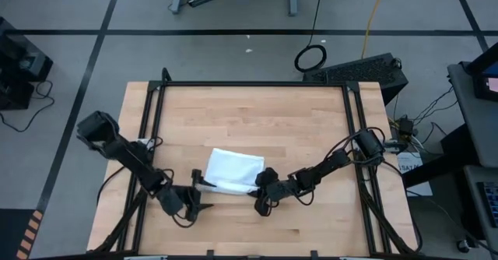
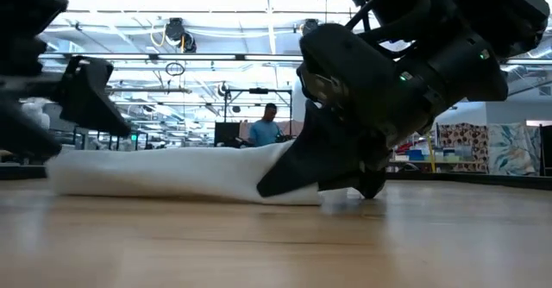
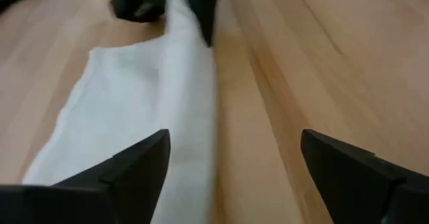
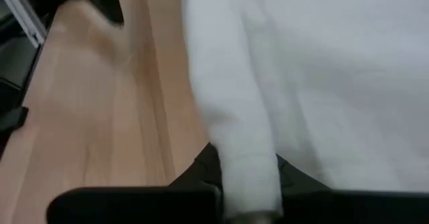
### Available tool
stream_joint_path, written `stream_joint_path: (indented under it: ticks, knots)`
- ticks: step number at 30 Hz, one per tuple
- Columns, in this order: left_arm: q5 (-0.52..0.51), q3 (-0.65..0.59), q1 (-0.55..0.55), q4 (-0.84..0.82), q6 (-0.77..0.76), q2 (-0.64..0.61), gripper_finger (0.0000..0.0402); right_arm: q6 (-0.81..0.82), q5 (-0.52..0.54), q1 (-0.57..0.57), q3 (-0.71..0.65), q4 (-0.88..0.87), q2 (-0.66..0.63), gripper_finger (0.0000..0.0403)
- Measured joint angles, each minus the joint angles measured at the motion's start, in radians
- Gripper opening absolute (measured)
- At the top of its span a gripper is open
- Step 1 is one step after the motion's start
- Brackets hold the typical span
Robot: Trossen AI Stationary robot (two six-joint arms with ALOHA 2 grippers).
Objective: Roll towel
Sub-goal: Roll the white towel
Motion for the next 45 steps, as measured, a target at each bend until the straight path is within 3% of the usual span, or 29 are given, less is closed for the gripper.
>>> stream_joint_path:
  ticks: [5, 8, 11, 17, 27, 34, 38, 42, 45]
  knots:
    - [-0.059, 0.006, -0.004, 0.08, 0.064, 0.121, 0.0338, 0.024, -0.01, 0.0, 0.0, 0.0, 0.0, 0.0021]
    - [-0.138, 0.023, -0.003, 0.084, 0.09, 0.148, 0.0326, 0.013, -0.041, -0.001, -0.001, -0.003, -0.001, 0.0021]
    - [-0.145, 0.03, 0.003, 0.086, 0.15, 0.151, 0.0313, 0.011, -0.058, -0.002, -0.002, -0.003, -0.001, 0.0021]
    - [-0.042, 0.031, 0.057, 0.035, 0.16, 0.151, 0.0279, 0.01, -0.078, -0.01, -0.002, 0.004, 0.001, 0.0021]
    - [0.023, 0.032, 0.143, 0.004, 0.142, 0.15, 0.0183, -0.011, -0.133, -0.019, -0.002, 0.005, 0.001, 0.0021]
    - [0.117, 0.032, 0.213, 0.012, 0.121, 0.148, 0.015, -0.037, -0.154, -0.02, -0.004, 0.003, -0.003, 0.0023]
    - [0.216, 0.032, 0.252, 0.011, 0.062, 0.141, 0.0098, -0.089, -0.125, -0.01, -0.005, -0.002, -0.022, 0.0053]
    - [0.258, 0.031, 0.269, -0.012, 0.023, 0.106, 0.0024, -0.212, -0.107, 0.002, -0.006, -0.085, -0.068, 0.0121]
    - [0.282, 0.027, 0.286, -0.036, -0.031, 0.061, 0.0018, -0.291, -0.095, 0.014, -0.006, -0.181, -0.114, 0.0179]
